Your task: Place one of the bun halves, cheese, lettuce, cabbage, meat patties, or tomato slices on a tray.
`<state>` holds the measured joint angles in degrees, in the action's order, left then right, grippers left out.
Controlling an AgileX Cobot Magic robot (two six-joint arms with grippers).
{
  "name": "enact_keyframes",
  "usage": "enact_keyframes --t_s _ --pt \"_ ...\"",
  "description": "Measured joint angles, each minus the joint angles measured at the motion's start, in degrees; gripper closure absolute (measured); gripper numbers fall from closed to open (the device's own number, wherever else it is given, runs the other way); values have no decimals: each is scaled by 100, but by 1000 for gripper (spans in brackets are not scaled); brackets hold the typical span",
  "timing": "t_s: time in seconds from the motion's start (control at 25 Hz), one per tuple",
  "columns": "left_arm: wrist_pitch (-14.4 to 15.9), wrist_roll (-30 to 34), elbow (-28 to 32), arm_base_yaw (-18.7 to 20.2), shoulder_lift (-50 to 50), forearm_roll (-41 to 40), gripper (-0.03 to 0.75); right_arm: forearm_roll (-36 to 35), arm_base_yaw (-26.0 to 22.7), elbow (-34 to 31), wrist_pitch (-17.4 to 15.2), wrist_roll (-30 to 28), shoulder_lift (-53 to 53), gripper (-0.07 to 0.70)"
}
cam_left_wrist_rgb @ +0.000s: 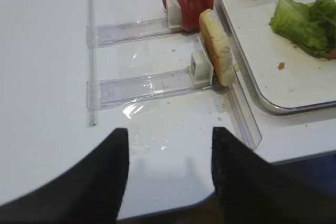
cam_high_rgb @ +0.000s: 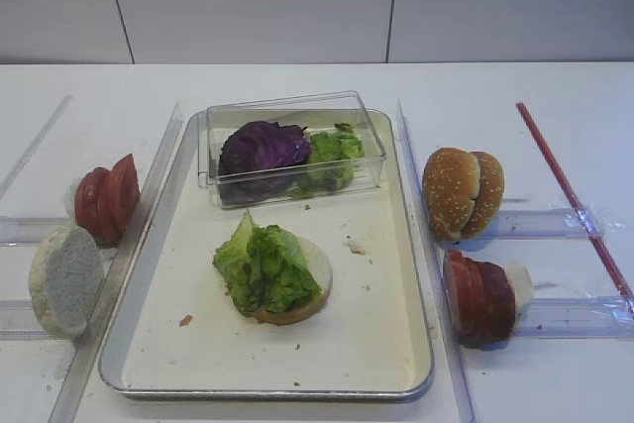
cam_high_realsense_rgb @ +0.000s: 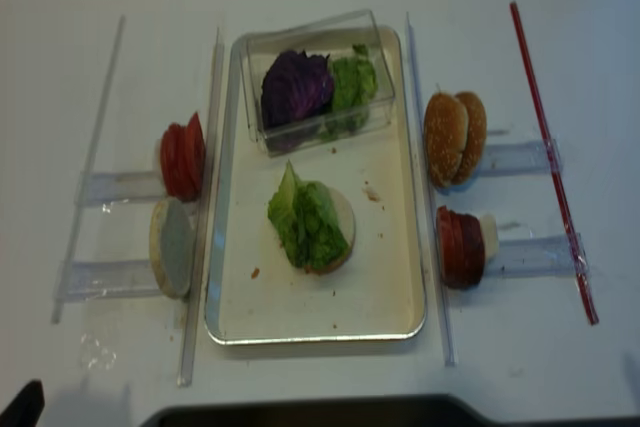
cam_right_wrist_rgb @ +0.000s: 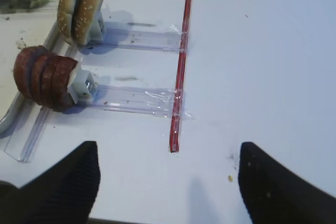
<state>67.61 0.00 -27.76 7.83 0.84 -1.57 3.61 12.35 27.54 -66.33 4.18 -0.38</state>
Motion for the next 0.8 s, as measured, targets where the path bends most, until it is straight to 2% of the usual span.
enact_keyframes --t_s 0.6,0.8 --pt "0 0 0 0 0 0 370 -47 -14 -42 114 -122 -52 78" --pt "0 0 0 0 0 0 370 -57 -540 -42 114 -143 -52 78"
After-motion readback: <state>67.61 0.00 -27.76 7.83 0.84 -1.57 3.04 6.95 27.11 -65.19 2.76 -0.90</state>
